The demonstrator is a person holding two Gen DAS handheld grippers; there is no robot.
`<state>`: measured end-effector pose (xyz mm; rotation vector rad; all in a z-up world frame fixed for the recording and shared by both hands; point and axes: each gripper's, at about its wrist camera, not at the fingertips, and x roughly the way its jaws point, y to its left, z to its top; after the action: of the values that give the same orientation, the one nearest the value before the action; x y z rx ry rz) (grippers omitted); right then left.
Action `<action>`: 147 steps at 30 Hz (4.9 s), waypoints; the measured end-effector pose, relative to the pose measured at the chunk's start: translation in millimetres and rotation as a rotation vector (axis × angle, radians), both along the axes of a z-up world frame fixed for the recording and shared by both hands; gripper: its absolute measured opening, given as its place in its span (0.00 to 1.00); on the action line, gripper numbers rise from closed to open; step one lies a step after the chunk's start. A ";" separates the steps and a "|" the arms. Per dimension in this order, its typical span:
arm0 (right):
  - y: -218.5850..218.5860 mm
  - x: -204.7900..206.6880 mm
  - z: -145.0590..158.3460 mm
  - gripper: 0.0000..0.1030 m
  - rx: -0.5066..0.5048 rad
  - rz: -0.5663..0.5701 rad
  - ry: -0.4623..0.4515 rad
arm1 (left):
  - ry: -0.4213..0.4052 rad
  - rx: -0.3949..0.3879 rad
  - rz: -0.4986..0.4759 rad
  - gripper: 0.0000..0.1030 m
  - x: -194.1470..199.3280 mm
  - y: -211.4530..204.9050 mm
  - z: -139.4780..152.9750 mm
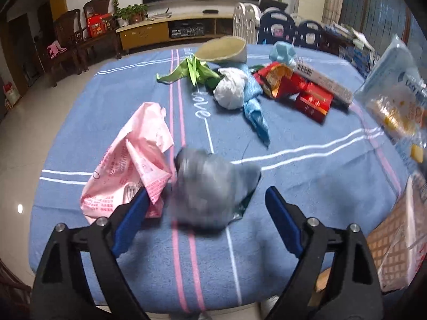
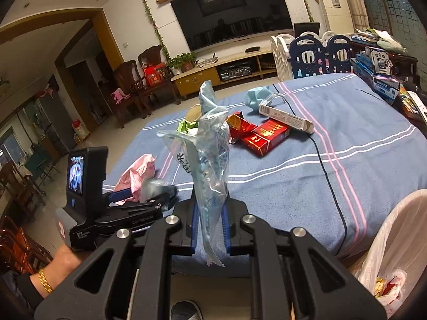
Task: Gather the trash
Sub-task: 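Grasp the grey plastic bag with the left tool, then drop the clear wrapper into the wastebasket with the right tool while the left tool drops the grey bag, then move both tools back over the table, then grasp the pink bag with the left tool while the right tool grasps the white tissue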
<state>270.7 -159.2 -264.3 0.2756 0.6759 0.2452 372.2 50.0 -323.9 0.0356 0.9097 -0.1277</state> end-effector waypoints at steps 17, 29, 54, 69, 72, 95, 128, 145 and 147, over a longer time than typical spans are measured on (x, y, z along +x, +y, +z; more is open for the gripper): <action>-8.1 8.0 -3.6 0.15 0.034 -0.002 0.022 | -0.180 0.056 0.045 0.93 -6.7 -43.2 28.7; -5.8 11.8 -6.4 0.15 0.027 0.009 0.031 | -0.084 0.063 0.007 0.62 42.8 -52.1 3.8; -17.6 -15.8 16.5 0.15 0.001 -0.003 -0.035 | -0.351 -0.107 0.041 0.30 -116.4 -18.9 110.3; -183.0 -162.3 25.7 0.18 -0.191 -0.255 0.045 | -0.327 -0.167 0.063 0.30 -150.5 2.3 86.3; -200.6 -165.6 -4.8 0.74 -0.213 -0.332 0.144 | -0.328 -0.146 0.040 0.30 -153.9 -3.6 85.1; -249.7 -240.2 94.5 0.88 -0.036 -0.566 -0.189 | -0.012 -0.174 -0.605 0.96 -189.9 -310.6 80.2; -47.4 -136.5 34.9 0.95 -0.045 -0.097 -0.119 | -0.362 0.062 0.106 0.97 -226.1 -16.6 100.4; -31.8 -122.7 27.2 0.95 -0.123 -0.052 -0.053 | -0.228 0.025 0.226 0.97 -49.4 34.8 41.4; -26.3 -116.0 22.8 0.95 -0.137 -0.028 -0.019 | -0.215 0.062 0.202 0.97 -32.8 32.2 30.4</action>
<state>154.7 -185.5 -241.5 0.1511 0.6664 0.1735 339.4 82.1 -293.5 0.0145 0.6979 0.0910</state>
